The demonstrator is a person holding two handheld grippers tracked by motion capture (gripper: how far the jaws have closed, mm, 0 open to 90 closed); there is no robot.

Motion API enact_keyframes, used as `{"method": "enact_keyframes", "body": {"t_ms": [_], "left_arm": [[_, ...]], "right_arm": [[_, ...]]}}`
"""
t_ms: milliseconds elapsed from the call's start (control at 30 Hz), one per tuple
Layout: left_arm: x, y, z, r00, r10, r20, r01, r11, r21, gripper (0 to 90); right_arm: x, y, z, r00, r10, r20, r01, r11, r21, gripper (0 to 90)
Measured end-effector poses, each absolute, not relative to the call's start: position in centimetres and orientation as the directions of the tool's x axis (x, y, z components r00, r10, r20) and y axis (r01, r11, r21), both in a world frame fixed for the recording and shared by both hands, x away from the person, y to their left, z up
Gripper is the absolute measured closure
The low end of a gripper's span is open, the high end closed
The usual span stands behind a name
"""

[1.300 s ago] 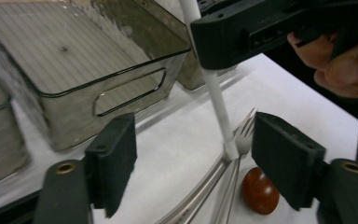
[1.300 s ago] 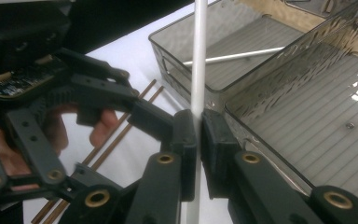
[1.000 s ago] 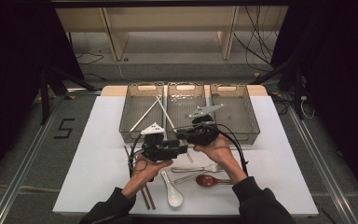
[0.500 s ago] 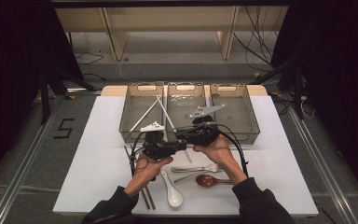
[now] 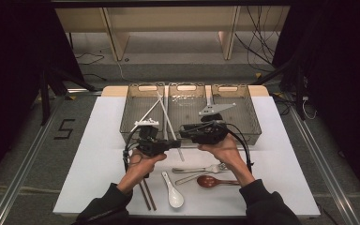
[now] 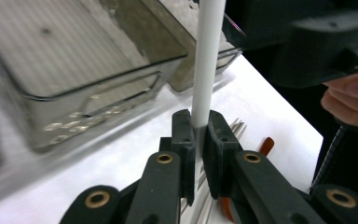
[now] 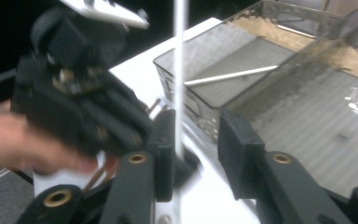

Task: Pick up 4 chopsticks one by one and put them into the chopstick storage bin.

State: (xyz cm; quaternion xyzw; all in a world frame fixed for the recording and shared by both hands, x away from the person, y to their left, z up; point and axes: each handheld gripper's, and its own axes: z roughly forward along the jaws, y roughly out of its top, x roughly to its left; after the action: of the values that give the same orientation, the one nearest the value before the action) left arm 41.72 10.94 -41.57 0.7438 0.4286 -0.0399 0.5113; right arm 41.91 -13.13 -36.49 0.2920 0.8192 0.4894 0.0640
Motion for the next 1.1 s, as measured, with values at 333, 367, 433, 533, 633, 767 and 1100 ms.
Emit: {"method": "enact_keyframes", "body": {"t_ms": [333,367,433,533,633,767,1100], "left_arm": [[44.1,16.2,-38.2,0.604,0.674,-0.425,0.676,-0.15,0.722,83.2],[44.3,16.6,-37.8,0.601,0.684,-0.413,0.672,-0.153,0.724,83.2],[44.9,17.4,-37.0,0.596,0.702,-0.39,0.667,-0.162,0.727,83.2],[46.1,18.4,-36.2,0.578,0.727,-0.369,0.672,-0.168,0.722,83.2],[47.3,19.2,-35.7,0.558,0.752,-0.351,0.681,-0.173,0.711,83.2],[48.5,19.7,-35.5,0.541,0.779,-0.317,0.687,-0.192,0.701,83.2],[51.7,20.5,-36.8,0.479,0.851,-0.214,0.71,-0.232,0.665,83.1]], "right_arm": [[39.7,-15.9,-37.7,-0.801,0.591,0.092,0.399,0.414,0.818,42.1],[39.6,-16.1,-37.9,-0.8,0.593,0.092,0.405,0.419,0.813,40.8],[39.3,-16.4,-38.4,-0.792,0.603,0.092,0.415,0.423,0.806,38.2],[39.0,-16.8,-38.7,-0.787,0.61,0.098,0.424,0.418,0.804,36.0],[38.6,-17.0,-39.1,-0.782,0.615,0.104,0.431,0.412,0.802,34.5],[38.2,-17.3,-39.3,-0.778,0.619,0.103,0.434,0.413,0.801,32.0],[36.9,-18.0,-40.0,-0.777,0.621,0.098,0.423,0.402,0.812,27.1]]}}
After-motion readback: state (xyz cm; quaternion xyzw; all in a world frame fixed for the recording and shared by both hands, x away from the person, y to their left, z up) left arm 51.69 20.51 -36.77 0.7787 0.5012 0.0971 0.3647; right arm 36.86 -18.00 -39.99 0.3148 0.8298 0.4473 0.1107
